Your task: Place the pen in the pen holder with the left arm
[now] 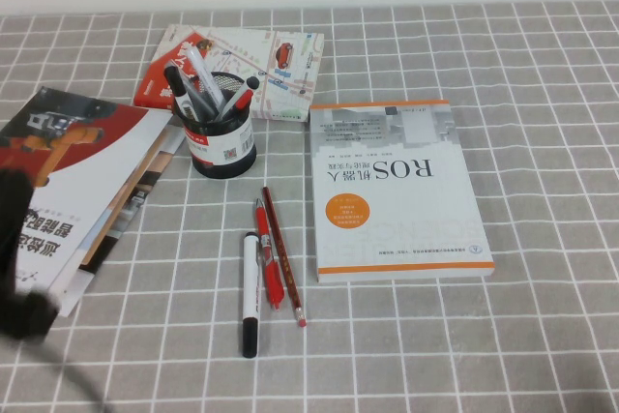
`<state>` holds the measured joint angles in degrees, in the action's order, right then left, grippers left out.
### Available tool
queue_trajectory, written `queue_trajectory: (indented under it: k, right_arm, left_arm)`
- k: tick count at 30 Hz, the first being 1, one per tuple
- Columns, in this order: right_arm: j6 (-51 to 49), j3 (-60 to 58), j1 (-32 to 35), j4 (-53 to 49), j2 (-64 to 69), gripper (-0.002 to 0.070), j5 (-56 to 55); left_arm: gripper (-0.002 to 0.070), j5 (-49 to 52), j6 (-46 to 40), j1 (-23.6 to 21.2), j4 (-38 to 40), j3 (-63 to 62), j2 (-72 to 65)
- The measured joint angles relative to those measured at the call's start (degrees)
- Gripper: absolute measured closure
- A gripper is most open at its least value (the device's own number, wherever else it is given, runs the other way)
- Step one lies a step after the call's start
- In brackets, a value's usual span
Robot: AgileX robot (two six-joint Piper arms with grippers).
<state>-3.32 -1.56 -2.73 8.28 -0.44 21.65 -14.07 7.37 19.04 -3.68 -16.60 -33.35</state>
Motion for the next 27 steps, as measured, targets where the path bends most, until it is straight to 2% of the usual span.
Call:
queue_trajectory:
  k: [10,27]
  right_arm:
    - [0.0,0.0,0.0,0.0,0.0,0.0691,0.0]
    - [0.0,0.0,0.0,0.0,0.0,0.0691,0.0]
  left_arm:
    - [0.0675,7.73,2.05,0.0,0.0,10.66,20.56]
    - [0.0675,14.07,2.05,0.0,0.0,14.74,22.07]
